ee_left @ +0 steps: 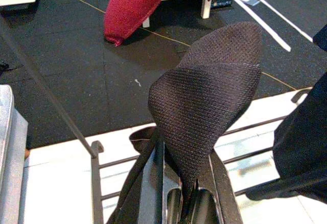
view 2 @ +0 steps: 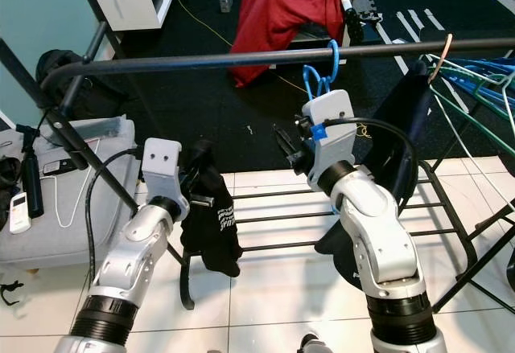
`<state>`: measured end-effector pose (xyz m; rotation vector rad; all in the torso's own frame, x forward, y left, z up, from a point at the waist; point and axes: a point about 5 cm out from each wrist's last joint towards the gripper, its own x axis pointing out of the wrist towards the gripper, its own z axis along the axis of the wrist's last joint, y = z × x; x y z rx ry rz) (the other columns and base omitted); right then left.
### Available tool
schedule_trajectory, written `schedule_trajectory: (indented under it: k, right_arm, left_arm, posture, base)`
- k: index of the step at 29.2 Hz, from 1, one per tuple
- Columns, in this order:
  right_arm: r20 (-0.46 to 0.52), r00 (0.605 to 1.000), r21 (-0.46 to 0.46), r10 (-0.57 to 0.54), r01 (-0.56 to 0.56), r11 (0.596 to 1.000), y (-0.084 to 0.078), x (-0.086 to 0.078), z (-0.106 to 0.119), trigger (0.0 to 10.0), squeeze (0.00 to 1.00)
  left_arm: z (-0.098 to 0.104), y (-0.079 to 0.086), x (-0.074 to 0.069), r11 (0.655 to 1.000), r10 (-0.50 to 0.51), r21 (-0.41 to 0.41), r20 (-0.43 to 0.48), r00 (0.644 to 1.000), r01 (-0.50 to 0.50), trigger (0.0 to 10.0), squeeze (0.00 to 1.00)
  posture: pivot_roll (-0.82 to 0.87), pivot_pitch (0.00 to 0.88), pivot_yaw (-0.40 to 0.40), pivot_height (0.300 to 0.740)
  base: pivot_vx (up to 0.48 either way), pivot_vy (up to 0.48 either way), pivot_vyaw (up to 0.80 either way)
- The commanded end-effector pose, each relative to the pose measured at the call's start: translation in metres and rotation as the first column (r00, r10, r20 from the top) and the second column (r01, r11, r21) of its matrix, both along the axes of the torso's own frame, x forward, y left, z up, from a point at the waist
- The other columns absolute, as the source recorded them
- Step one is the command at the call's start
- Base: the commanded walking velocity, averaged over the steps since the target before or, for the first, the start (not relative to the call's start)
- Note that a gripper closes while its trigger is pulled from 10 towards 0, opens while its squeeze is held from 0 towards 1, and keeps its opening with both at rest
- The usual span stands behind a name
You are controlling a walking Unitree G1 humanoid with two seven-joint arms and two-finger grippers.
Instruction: Hang hanger
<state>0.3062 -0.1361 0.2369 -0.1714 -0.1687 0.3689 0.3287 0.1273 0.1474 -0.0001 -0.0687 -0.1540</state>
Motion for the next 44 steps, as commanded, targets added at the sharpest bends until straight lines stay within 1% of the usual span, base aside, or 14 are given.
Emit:
schedule_trajectory:
  k: [1, 3, 4, 11, 12, 13, 14, 18, 26, 28, 29, 33, 37, 44]
  right_arm:
    - [-0.004, 0.999, -0.005, -0.053, 0.053, 0.999, -0.006, 0.002, -0.001, 10.0, 0.00]
    - [0.006, 0.997, -0.019, -0.073, 0.073, 0.997, -0.009, 0.004, 0.000, 10.0, 0.00]
    - [0.036, 0.998, -0.012, -0.060, 0.061, 0.998, -0.009, 0.006, 0.007, 10.0, 1.00]
    - [0.048, 0.996, -0.007, -0.075, 0.076, 0.997, -0.010, 0.008, 0.009, 10.0, 0.97]
    - [0.043, 0.996, -0.016, -0.082, 0.083, 0.996, -0.011, 0.009, 0.008, 10.0, 0.56]
    - [0.039, 0.996, -0.023, -0.085, 0.086, 0.996, -0.012, 0.010, 0.007, 10.0, 0.56]
    - [0.041, 0.995, -0.026, -0.092, 0.093, 0.995, -0.013, 0.010, 0.008, 10.0, 0.04]
    - [0.049, 0.994, -0.026, -0.099, 0.101, 0.995, -0.014, 0.012, 0.011, 10.0, 0.00]
    - [0.039, 0.992, -0.048, -0.119, 0.121, 0.992, -0.032, 0.033, 0.014, 10.0, 0.00]
    - [0.025, 0.992, -0.045, -0.127, 0.128, 0.991, -0.040, 0.040, 0.016, 10.0, 0.00]
    - [0.019, 0.989, -0.063, -0.145, 0.146, 0.987, -0.050, 0.049, 0.020, 10.0, 0.00]
    - [0.025, 0.986, -0.078, -0.163, 0.165, 0.983, -0.062, 0.057, 0.030, 10.0, 0.00]
    - [0.036, 0.990, -0.070, -0.136, 0.139, 0.988, -0.059, 0.057, 0.038, 10.0, 0.00]
    - [-0.014, 0.996, -0.082, -0.086, 0.085, 0.993, -0.063, 0.065, 0.028, 10.0, 0.00]
  left_arm:
    - [0.006, 0.000, -0.001, 1.000, -0.012, -0.003, 0.032, 0.999, 0.012, 10.0, 0.00]
    - [0.006, -0.002, -0.001, 1.000, -0.022, -0.010, 0.033, 0.999, 0.022, 10.0, 0.00]
    - [0.006, -0.003, -0.001, 0.999, -0.032, -0.014, 0.037, 0.999, 0.032, 10.0, 0.00]
    - [0.006, -0.002, -0.001, 0.999, -0.027, -0.021, 0.038, 0.999, 0.028, 10.0, 0.00]
    - [0.006, -0.002, -0.002, 0.999, -0.029, -0.022, 0.036, 0.999, 0.030, 10.0, 0.00]
    - [0.005, -0.002, -0.002, 0.999, -0.030, -0.023, 0.035, 0.999, 0.031, 10.0, 0.00]
    - [0.005, -0.002, -0.002, 0.999, -0.030, -0.023, 0.033, 0.999, 0.031, 10.0, 0.00]
    - [0.004, -0.001, -0.002, 0.999, -0.029, -0.023, 0.030, 0.999, 0.029, 10.0, 0.00]
    - [0.005, -0.003, -0.001, 0.999, -0.038, -0.022, 0.029, 0.999, 0.039, 10.0, 0.00]
    - [0.005, -0.002, -0.001, 0.999, -0.040, -0.019, 0.028, 0.999, 0.041, 10.0, 0.00]
    - [0.005, -0.001, -0.001, 0.999, -0.042, -0.016, 0.027, 0.999, 0.043, 10.0, 0.00]
    - [0.005, 0.001, -0.001, 0.999, -0.041, -0.013, 0.027, 0.999, 0.041, 10.0, 0.00]
    - [0.005, 0.003, -0.001, 0.999, -0.029, -0.016, 0.027, 0.999, 0.029, 10.0, 0.00]
    - [0.005, 0.002, 0.000, 0.999, -0.034, -0.008, 0.021, 0.999, 0.034, 10.0, 0.00]
  posture:
    - [-0.09, 0.147, 0.064, 0.740]
    - [-0.09, 0.147, 0.064, 0.740]
    - [-0.09, 0.145, 0.060, 0.740]
    - [-0.08, 0.155, 0.059, 0.740]
    - [-0.08, 0.158, 0.059, 0.740]
    - [-0.08, 0.158, 0.059, 0.740]
    - [-0.08, 0.161, 0.059, 0.740]
    - [-0.09, 0.165, 0.061, 0.740]
    - [-0.08, 0.175, 0.064, 0.740]
    - [-0.07, 0.177, 0.066, 0.740]
    - [-0.07, 0.178, 0.062, 0.740]
    - [-0.08, 0.178, 0.053, 0.740]
    - [-0.08, 0.182, 0.052, 0.740]
    - [-0.07, 0.181, 0.062, 0.740]
  base:
    - [0.000, 0.000, 0.00]
    - [0.000, 0.000, 0.00]
    - [0.000, 0.000, 0.00]
    - [0.000, 0.000, 0.00]
    - [0.000, 0.000, 0.00]
    - [0.000, 0.000, 0.00]
    - [0.000, 0.000, 0.00]
    - [0.000, 0.000, 0.00]
    - [0.000, 0.000, 0.00]
    - [0.000, 0.000, 0.00]
    - [0.000, 0.000, 0.00]
    - [0.000, 0.000, 0.00]
    - [0.000, 0.000, 0.00]
    - [0.000, 0.000, 0.00]
